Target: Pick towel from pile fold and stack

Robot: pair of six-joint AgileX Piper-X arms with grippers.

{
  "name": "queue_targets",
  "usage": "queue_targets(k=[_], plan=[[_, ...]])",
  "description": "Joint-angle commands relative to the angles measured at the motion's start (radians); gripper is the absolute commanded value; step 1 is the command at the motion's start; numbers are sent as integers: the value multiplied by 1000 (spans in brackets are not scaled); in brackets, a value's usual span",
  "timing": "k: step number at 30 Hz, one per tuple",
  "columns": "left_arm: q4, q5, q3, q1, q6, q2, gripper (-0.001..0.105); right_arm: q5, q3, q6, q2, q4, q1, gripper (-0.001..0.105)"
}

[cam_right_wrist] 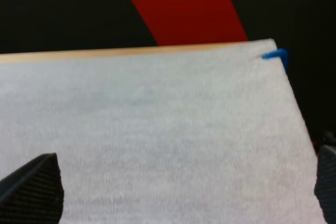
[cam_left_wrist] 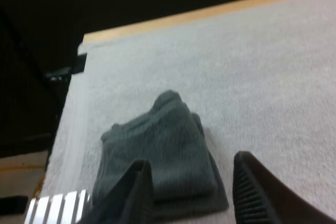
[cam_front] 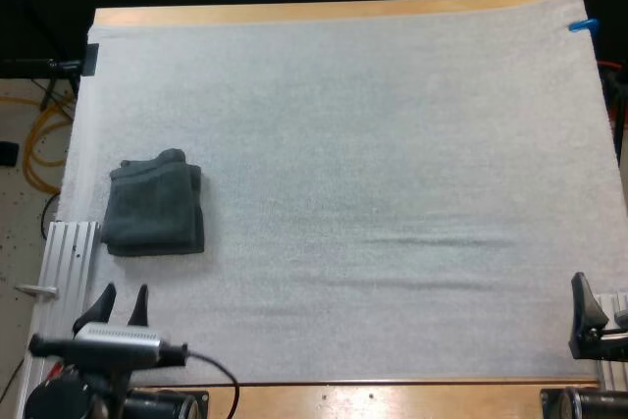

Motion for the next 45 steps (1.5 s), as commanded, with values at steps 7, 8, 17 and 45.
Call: queue_targets(k=[7,8,17,45], plan=[[-126,-8,170,0,-7,-137,35,-17,83,0,-38,-14,0,95],[-143,-8,177,0,-7,-137,35,-17,91,0,-38,-14,0,95],[-89,-6,149,0,-26,-137,35,-18,141,8,-36,-22,0,95],[-93,-6,149,0,-36,-137,35,-16,141,12,-36,-22,0,95]])
